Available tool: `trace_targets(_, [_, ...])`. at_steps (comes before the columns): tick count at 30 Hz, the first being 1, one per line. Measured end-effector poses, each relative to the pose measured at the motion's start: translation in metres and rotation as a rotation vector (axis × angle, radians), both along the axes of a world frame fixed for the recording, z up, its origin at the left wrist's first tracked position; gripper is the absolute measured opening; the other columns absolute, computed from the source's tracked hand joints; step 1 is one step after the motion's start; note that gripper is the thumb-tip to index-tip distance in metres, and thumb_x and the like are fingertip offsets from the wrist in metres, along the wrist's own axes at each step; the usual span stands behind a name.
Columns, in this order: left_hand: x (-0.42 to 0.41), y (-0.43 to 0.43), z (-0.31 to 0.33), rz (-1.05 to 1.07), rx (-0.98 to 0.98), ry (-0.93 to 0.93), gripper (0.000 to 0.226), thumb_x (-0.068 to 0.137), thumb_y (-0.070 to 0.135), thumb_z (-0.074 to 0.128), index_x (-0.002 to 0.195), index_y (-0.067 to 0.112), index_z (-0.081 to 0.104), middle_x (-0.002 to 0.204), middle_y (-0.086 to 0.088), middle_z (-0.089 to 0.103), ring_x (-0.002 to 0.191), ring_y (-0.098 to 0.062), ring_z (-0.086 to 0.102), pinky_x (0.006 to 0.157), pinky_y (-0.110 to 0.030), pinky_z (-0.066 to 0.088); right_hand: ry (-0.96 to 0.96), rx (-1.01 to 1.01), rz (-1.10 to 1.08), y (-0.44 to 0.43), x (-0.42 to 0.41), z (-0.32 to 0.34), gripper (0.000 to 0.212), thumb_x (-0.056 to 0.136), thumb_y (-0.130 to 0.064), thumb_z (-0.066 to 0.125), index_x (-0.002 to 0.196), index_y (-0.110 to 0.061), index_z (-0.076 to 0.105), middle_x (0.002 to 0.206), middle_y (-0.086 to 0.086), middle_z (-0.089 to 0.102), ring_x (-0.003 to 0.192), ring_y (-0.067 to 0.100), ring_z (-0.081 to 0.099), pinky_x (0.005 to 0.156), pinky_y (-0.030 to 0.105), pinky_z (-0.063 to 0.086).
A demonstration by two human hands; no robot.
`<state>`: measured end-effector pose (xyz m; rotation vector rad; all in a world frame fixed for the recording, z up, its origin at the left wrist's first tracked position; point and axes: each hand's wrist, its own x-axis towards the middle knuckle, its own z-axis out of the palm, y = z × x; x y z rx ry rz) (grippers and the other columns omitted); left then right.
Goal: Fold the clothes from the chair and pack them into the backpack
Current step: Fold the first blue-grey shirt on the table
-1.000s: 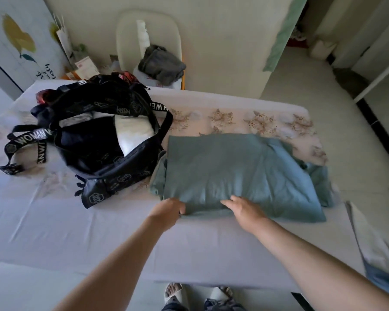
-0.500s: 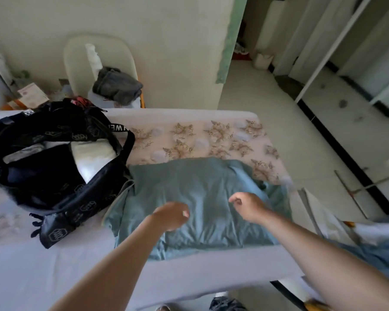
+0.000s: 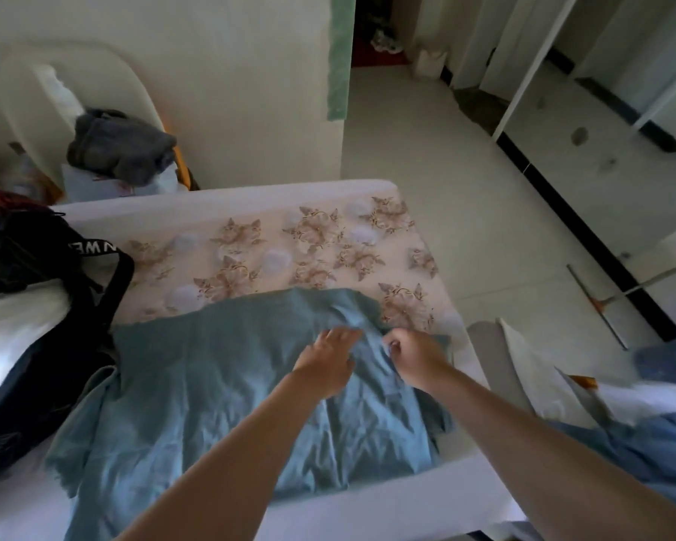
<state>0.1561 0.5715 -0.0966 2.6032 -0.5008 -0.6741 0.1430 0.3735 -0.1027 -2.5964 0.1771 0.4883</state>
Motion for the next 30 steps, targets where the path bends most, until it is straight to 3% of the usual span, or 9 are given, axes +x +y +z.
trace_targets(4, [0.037, -0.021, -0.004, 0.114, -0.026, -0.071, 0.051, 0.103, 0.025, 0.039, 0.152, 0.03, 0.026, 0.154, 0.001, 0.032, 0.135, -0.026, 0.04, 0.102, -0.045, 0.045, -0.129, -0.07, -0.026, -0.003, 0.043, -0.013, 0.028, 0.102, -0.027, 0.043, 0.105, -0.02, 0.069, 0.102, 0.003, 0.071, 0.095, 0.027, 0.067, 0.078, 0.035, 0.053])
trace_targets(8, [0.062, -0.028, -0.007, 0.226, -0.039, -0.071, 0.046, 0.104, 0.026, 0.035, 0.15, 0.027, 0.032, 0.147, -0.003, 0.042, 0.127, -0.027, 0.047, 0.095, -0.043, 0.047, 0.034, -0.13, -0.085, 0.003, 0.079, -0.022, 0.043, 0.096, -0.05, 0.049, 0.092, -0.012, 0.07, 0.091, 0.007, 0.067, 0.089, 0.03, 0.067, 0.065, 0.03, 0.042])
trace_targets(11, [0.061, -0.026, -0.016, 0.284, -0.093, -0.128, 0.043, 0.103, 0.025, 0.038, 0.146, 0.025, 0.039, 0.14, -0.002, 0.047, 0.124, -0.025, 0.048, 0.092, -0.041, 0.048, 0.134, 0.011, -0.15, 0.012, 0.097, -0.021, 0.027, 0.092, -0.039, 0.06, 0.09, -0.015, 0.072, 0.09, 0.008, 0.071, 0.09, 0.029, 0.069, 0.065, 0.026, 0.041])
trace_targets(14, [0.049, -0.024, -0.025, 0.282, -0.16, -0.328, 0.038, 0.097, 0.02, 0.044, 0.134, 0.018, 0.052, 0.126, -0.004, 0.052, 0.115, -0.025, 0.05, 0.087, -0.044, 0.051, -0.079, 0.068, -0.261, 0.006, 0.11, -0.009, 0.016, 0.093, -0.035, 0.063, 0.095, -0.021, 0.07, 0.099, 0.002, 0.072, 0.096, 0.025, 0.067, 0.072, 0.027, 0.043])
trace_targets(16, [0.041, -0.026, -0.029, 0.186, -0.125, -0.401, 0.04, 0.096, 0.027, 0.045, 0.135, 0.021, 0.052, 0.132, -0.002, 0.049, 0.121, -0.025, 0.047, 0.095, -0.043, 0.048, -0.219, 0.04, -0.231, -0.003, 0.115, -0.001, 0.013, 0.094, -0.033, 0.065, 0.099, -0.021, 0.067, 0.104, 0.001, 0.07, 0.097, 0.025, 0.065, 0.074, 0.03, 0.045])
trace_targets(19, [0.033, -0.032, -0.036, -0.004, 0.096, -0.2, 0.06, 0.098, 0.047, 0.044, 0.153, 0.031, 0.026, 0.161, -0.001, 0.014, 0.148, -0.024, 0.013, 0.119, -0.041, 0.02, -0.293, -0.075, -0.089, -0.014, 0.106, -0.003, 0.027, 0.092, -0.024, 0.065, 0.117, -0.018, 0.057, 0.119, 0.006, 0.057, 0.105, 0.028, 0.058, 0.081, 0.038, 0.049])
trace_targets(22, [0.028, -0.038, -0.04, -0.068, 0.217, -0.143, 0.076, 0.094, 0.061, 0.042, 0.157, 0.033, 0.008, 0.164, -0.001, -0.012, 0.151, -0.027, -0.011, 0.123, -0.046, 0.002, -0.394, -0.109, 0.14, -0.023, 0.068, -0.021, 0.02, 0.087, -0.015, 0.066, 0.107, -0.017, 0.061, 0.107, 0.006, 0.055, 0.093, 0.03, 0.059, 0.074, 0.038, 0.049])
trace_targets(25, [0.025, -0.043, -0.043, -0.14, 0.191, -0.177, 0.082, 0.093, 0.062, 0.042, 0.157, 0.035, -0.001, 0.164, 0.0, -0.017, 0.151, -0.026, -0.015, 0.123, -0.047, -0.003, -0.337, -0.153, 0.323, -0.043, 0.029, -0.04, 0.027, 0.09, -0.021, 0.059, 0.117, -0.02, 0.061, 0.116, 0.002, 0.056, 0.107, 0.028, 0.057, 0.088, 0.04, 0.048])
trace_targets(30, [0.027, -0.065, -0.031, -0.144, 0.138, -0.19, 0.06, 0.1, 0.044, 0.038, 0.155, 0.029, 0.019, 0.164, -0.002, 0.005, 0.151, -0.023, 0.001, 0.123, -0.042, 0.007, -0.34, -0.158, 0.012, -0.08, 0.0, -0.037, 0.051, 0.09, -0.024, 0.064, 0.139, -0.02, 0.05, 0.135, 0.002, 0.054, 0.125, 0.026, 0.049, 0.101, 0.041, 0.037])
